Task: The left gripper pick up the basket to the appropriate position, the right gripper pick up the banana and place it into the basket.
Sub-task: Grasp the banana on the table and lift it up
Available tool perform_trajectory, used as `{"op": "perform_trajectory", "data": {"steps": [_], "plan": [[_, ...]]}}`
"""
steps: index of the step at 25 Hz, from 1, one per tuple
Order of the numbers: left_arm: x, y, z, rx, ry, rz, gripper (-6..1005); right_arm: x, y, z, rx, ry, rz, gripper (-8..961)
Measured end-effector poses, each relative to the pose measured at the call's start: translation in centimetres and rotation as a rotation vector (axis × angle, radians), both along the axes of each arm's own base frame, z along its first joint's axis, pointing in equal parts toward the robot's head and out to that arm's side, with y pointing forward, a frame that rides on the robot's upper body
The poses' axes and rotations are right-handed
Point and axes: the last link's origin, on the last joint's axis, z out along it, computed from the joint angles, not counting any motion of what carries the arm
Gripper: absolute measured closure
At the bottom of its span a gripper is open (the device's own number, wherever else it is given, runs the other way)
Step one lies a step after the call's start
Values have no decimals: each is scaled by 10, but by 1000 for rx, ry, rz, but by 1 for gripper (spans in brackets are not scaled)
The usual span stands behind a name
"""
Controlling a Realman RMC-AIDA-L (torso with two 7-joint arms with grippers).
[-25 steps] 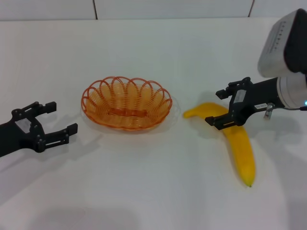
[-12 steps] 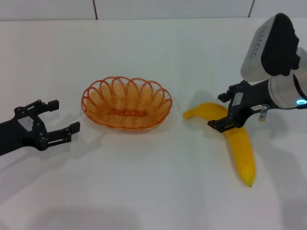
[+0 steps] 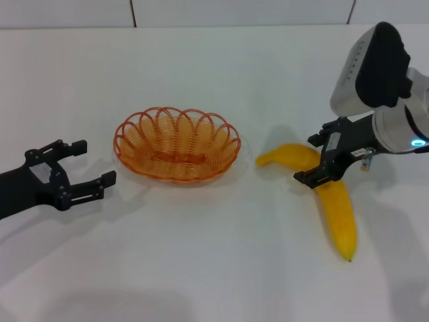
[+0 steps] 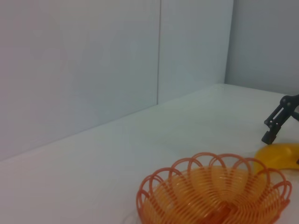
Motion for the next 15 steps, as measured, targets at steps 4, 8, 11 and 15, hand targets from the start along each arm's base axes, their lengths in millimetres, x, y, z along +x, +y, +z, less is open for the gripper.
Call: {"op": "perform_trajectory", "data": {"steps": [4,8,11,15], "plan": [[1,0,0,3,-1,-5,107,1,2,-2,-8,-8,-7,225],[0,0,0,6,-4,-4,107,1,2,-2,-6,-13,-8,227],[1,0,0,7,-5,-4,107,1,3,-2,-6,-13,-9,228],[1,0,0,7,-5,-5,107,1,3,-3,-8,-14,-12,230]]}}
